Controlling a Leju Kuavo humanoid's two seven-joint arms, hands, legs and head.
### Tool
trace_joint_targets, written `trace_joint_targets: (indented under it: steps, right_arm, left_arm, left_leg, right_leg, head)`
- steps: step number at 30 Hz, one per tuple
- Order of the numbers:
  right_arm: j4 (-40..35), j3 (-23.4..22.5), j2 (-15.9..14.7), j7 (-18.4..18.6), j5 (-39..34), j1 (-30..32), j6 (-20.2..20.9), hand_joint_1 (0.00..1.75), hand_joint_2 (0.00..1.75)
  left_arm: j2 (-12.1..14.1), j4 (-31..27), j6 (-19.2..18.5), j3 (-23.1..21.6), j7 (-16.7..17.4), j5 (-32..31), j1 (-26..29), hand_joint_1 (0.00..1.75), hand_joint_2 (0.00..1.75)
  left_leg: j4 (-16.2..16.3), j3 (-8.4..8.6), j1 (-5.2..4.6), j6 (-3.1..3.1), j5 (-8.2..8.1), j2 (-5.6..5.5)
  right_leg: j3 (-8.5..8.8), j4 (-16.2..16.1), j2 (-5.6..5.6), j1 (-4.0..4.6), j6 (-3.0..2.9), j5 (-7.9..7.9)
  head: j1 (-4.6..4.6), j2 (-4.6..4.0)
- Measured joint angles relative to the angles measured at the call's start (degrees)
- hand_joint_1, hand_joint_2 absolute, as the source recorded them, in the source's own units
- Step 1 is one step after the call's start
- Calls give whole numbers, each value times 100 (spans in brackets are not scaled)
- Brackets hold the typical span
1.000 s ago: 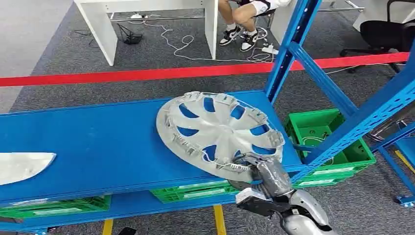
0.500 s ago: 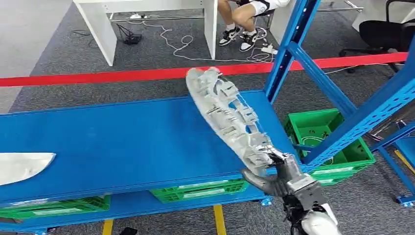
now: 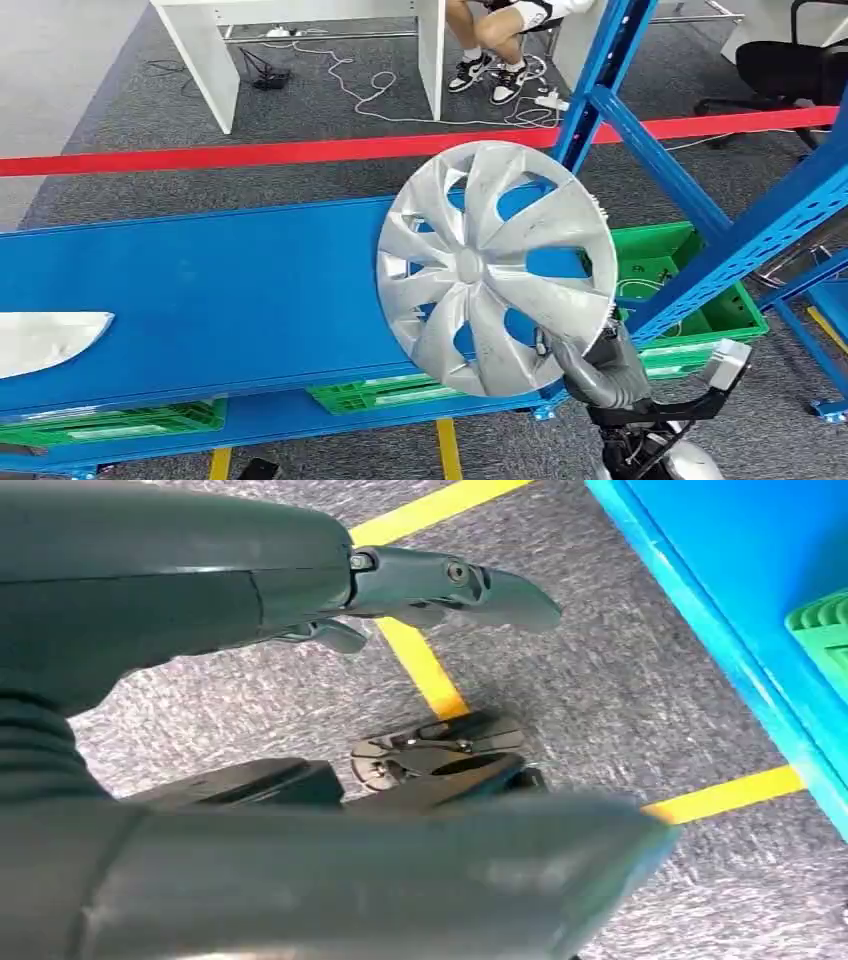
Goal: Take the parts from the cabinet and place them on the table.
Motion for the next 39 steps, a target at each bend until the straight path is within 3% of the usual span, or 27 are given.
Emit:
trace_joint_targets:
  steps: [8, 24, 28, 34, 39]
  right_arm:
    - [-140, -162, 39, 0, -11, 127, 50, 175, 175]
    - [-142, -249, 55, -22, 269, 140, -28, 175, 175]
    - [-217, -258, 83, -289, 413, 185, 94, 175, 175]
    - [-790, -260, 103, -676, 791, 279, 759, 175, 175]
    - [-1283, -260, 105, -988, 1242, 340, 923, 175, 175]
  left_arm:
    - [-13, 2, 160, 9, -431, -68, -3, 0, 175]
    - [-7, 2, -48, 111, -453, 7, -3, 0, 175]
    - [-9, 2, -46, 127, -448, -7, -3, 0, 175]
    - [-9, 2, -138, 146, -374, -66, -7, 0, 175]
    - [-9, 0, -162, 151, -346, -129, -8, 0, 175]
  left_leg:
    - [0, -9, 0, 0, 0, 0]
    - [0, -10, 0, 0, 0, 0]
    - [0, -12, 0, 0, 0, 0]
    - [0, -17, 0, 0, 0, 0]
    - [0, -21, 0, 0, 0, 0]
  right_leg:
    - [-9, 0, -1, 0, 0, 0]
    - [-11, 0, 0, 0, 0, 0]
    - [-12, 0, -3, 0, 0, 0]
    - [-18, 2, -1, 0, 0, 0]
    - [-20, 1, -1, 0, 0, 0]
  head:
    - [0, 0]
    - [0, 0]
    - [-2, 0]
    - [0, 0]
    - [0, 0]
